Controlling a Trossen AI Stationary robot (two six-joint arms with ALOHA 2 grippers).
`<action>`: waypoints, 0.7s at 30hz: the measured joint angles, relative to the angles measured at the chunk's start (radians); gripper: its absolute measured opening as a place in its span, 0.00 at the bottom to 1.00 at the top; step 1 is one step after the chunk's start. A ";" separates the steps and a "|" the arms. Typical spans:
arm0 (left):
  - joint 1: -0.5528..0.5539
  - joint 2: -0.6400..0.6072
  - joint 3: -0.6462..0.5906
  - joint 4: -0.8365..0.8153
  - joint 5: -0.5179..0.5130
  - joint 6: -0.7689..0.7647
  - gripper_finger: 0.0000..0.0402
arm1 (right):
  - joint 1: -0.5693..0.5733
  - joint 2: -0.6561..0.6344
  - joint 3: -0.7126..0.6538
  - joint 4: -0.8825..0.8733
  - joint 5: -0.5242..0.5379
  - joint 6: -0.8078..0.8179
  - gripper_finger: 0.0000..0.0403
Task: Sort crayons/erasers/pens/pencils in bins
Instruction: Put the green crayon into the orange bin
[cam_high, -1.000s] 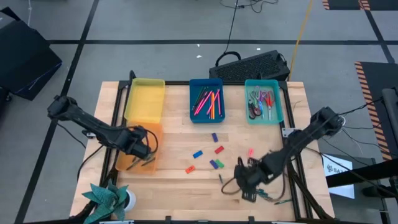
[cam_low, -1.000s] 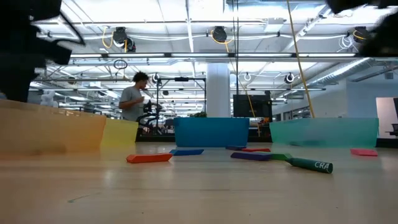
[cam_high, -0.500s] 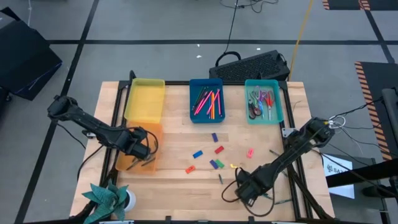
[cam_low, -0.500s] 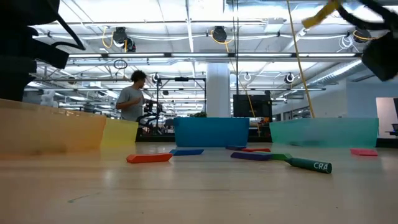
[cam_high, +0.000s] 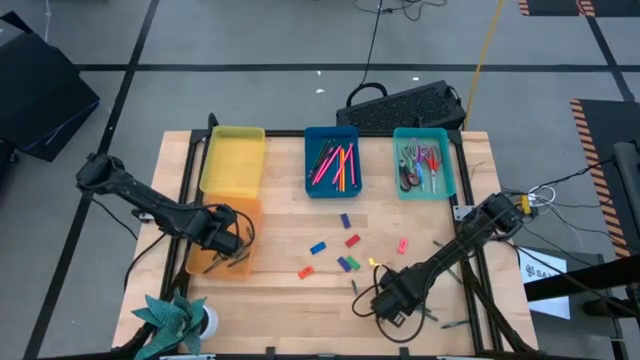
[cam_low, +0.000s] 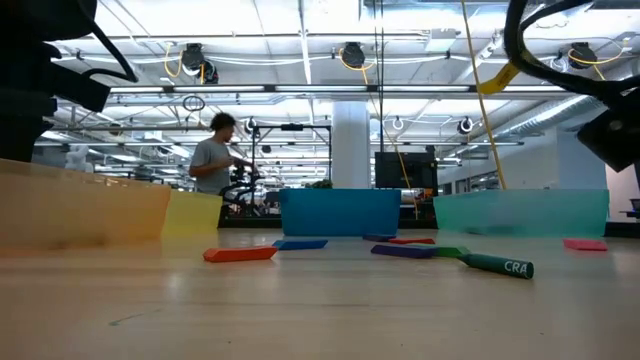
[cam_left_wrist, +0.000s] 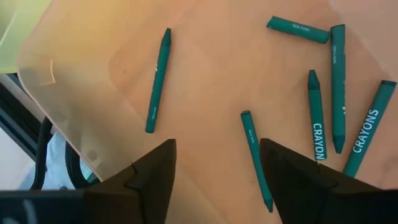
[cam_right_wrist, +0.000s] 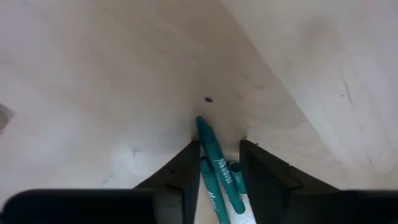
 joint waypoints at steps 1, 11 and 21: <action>0.000 0.000 0.000 0.000 0.000 -0.001 0.57 | -0.004 0.000 0.000 -0.001 0.001 0.005 0.24; 0.000 0.000 0.000 0.001 0.000 -0.011 0.56 | -0.008 0.003 -0.002 -0.013 0.050 0.015 0.08; 0.000 0.000 0.000 0.005 -0.005 -0.027 0.56 | -0.018 -0.040 -0.006 -0.074 0.100 -0.034 0.07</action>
